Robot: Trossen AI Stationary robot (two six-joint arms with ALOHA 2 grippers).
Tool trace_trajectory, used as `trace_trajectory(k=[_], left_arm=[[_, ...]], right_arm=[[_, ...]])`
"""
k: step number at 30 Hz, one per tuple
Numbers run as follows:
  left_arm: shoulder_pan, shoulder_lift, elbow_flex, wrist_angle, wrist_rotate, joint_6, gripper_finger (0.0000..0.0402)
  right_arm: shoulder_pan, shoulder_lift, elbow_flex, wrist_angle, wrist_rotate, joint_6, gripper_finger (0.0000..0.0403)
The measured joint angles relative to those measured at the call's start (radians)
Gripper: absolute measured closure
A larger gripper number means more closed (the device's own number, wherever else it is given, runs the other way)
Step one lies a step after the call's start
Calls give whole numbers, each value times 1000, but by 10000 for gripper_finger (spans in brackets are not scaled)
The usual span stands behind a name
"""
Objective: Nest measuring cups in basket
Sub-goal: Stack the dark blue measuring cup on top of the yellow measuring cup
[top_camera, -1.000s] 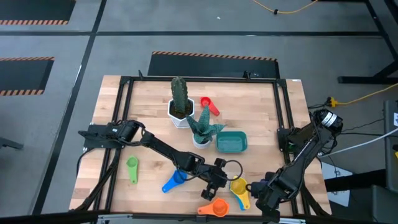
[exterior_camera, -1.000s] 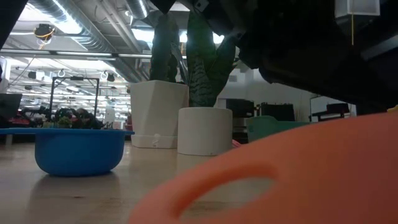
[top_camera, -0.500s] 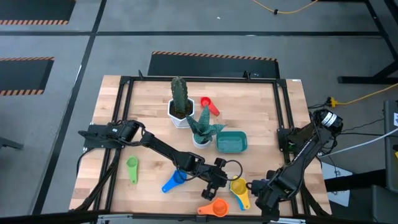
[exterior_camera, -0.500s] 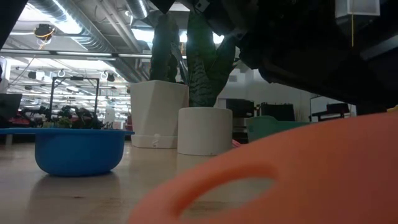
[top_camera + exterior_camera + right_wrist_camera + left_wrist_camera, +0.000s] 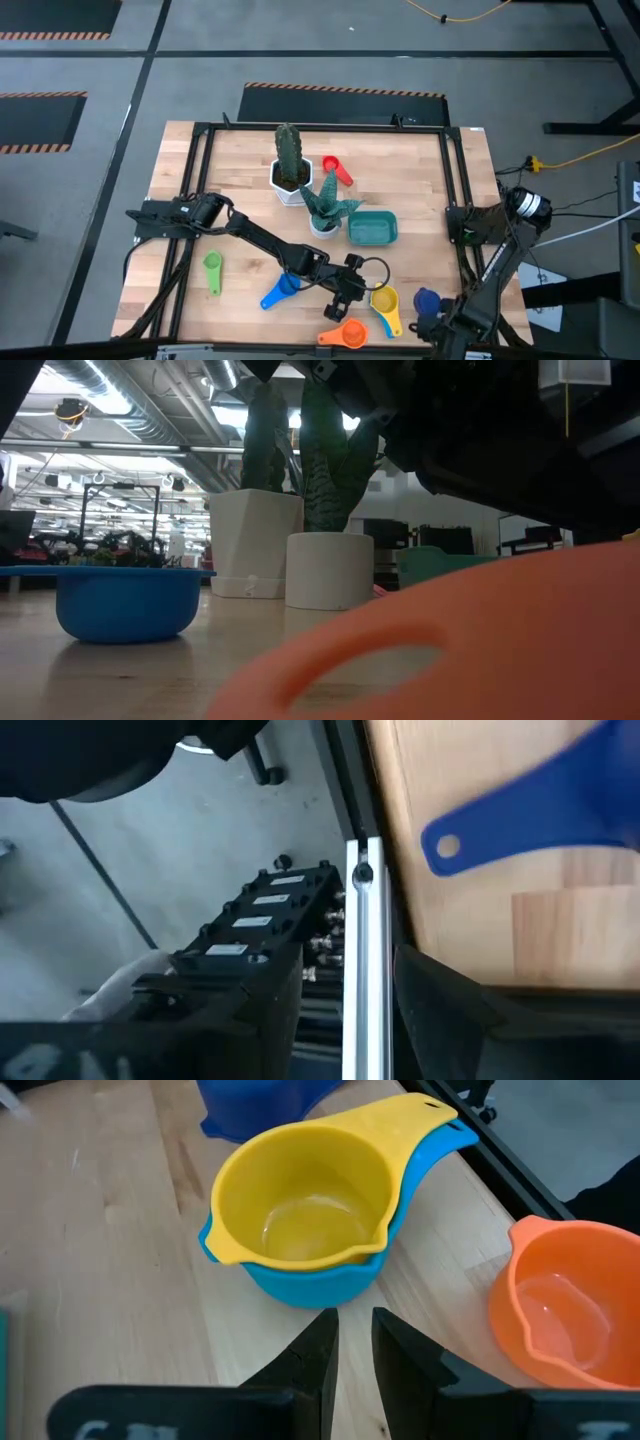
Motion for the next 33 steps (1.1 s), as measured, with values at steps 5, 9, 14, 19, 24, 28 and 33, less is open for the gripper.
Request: trace_trajectory(k=[5,9,14,19,24,28,33], left_arm=[[0,0,0,0,0,-3,344],[0,0,0,0,0,-6,344],[0,0,0,0,-1,-6,344],[0,0,0,0,-3,-6,344],[0,0,0,1,-3,-6,344],[0,0,0,1,-3,-6,344],[0,0,0,1,-3,-6,344]], right_arm=[[18,43,0,38,11,-23,238],[23,77,0,40,17,-96,238],[22,116,0,39,43,-170,238],[22,140,0,35,42,-184,238],[16,141,0,2,47,-180,238],[-3,141,0,-3,0,-177,238],[-3,141,22,-28,-51,-178,238]])
